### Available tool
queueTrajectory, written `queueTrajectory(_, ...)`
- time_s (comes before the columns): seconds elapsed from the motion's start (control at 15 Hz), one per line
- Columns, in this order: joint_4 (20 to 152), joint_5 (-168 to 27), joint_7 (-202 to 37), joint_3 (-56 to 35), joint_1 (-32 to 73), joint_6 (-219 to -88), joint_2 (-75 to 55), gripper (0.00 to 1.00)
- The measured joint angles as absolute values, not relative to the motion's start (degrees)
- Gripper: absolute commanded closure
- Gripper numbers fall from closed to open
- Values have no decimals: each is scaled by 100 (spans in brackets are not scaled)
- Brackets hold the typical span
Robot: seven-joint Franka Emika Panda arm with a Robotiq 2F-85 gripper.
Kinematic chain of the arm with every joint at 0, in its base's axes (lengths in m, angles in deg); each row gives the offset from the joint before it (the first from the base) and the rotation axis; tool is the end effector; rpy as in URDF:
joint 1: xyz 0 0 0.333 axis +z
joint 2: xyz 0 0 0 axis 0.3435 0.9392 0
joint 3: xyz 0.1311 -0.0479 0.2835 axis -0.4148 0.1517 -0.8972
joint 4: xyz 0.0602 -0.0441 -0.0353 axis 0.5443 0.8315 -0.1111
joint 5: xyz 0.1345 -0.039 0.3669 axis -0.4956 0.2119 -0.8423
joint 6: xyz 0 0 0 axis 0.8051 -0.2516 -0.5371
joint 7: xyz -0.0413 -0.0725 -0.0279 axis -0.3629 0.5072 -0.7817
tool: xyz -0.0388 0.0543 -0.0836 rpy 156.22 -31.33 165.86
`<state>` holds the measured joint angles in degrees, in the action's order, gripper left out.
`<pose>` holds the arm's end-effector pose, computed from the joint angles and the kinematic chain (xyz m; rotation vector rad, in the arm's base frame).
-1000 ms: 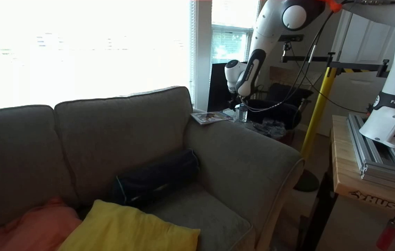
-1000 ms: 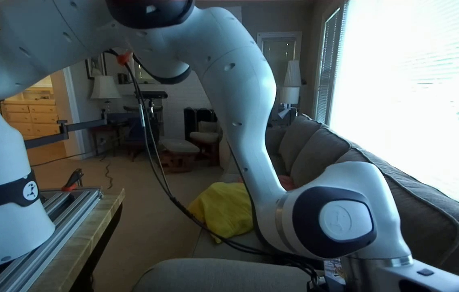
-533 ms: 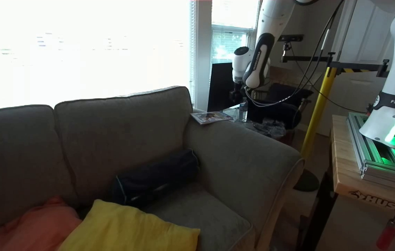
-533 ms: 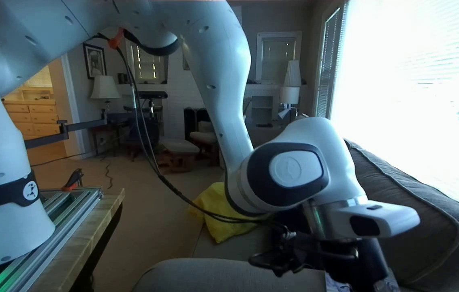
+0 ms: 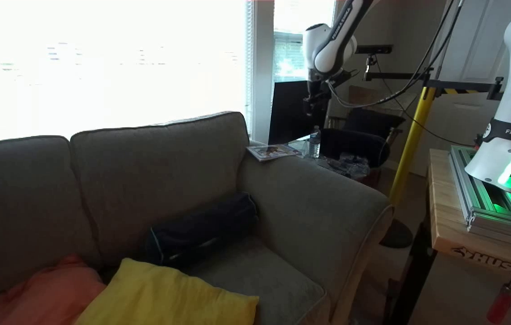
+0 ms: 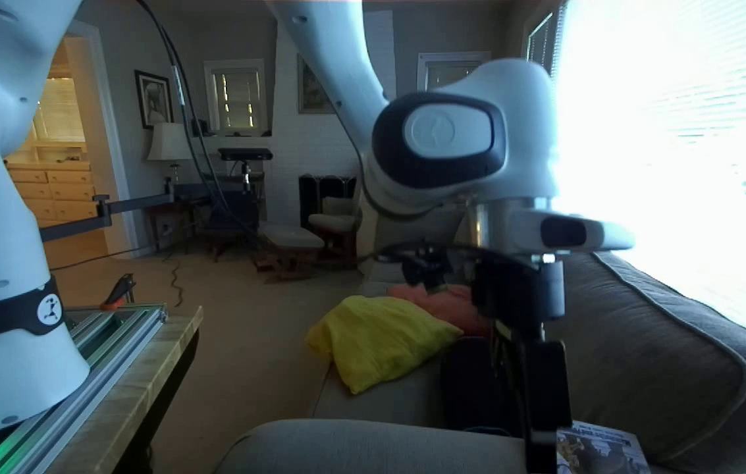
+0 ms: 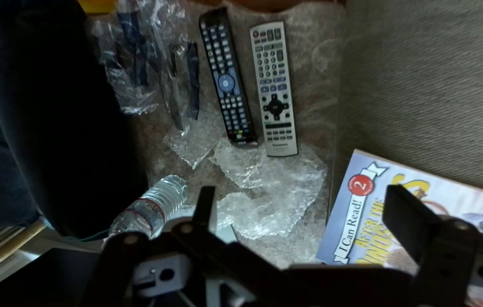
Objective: Remove the remote control from the right armrest of the sofa and place it on the table.
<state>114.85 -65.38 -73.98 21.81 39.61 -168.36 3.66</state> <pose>0.5604 -0.1644 0.2143 2.7313 -0.4557 0.0523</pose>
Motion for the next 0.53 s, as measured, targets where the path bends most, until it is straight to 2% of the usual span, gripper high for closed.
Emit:
queueTrajectory(0.27,11262,-6431,-8337,2016,3849,-14912,-751,0)
queueTrajectory(0.53,10826,-6366,-9015,631,2740,-13765,-1307,0)
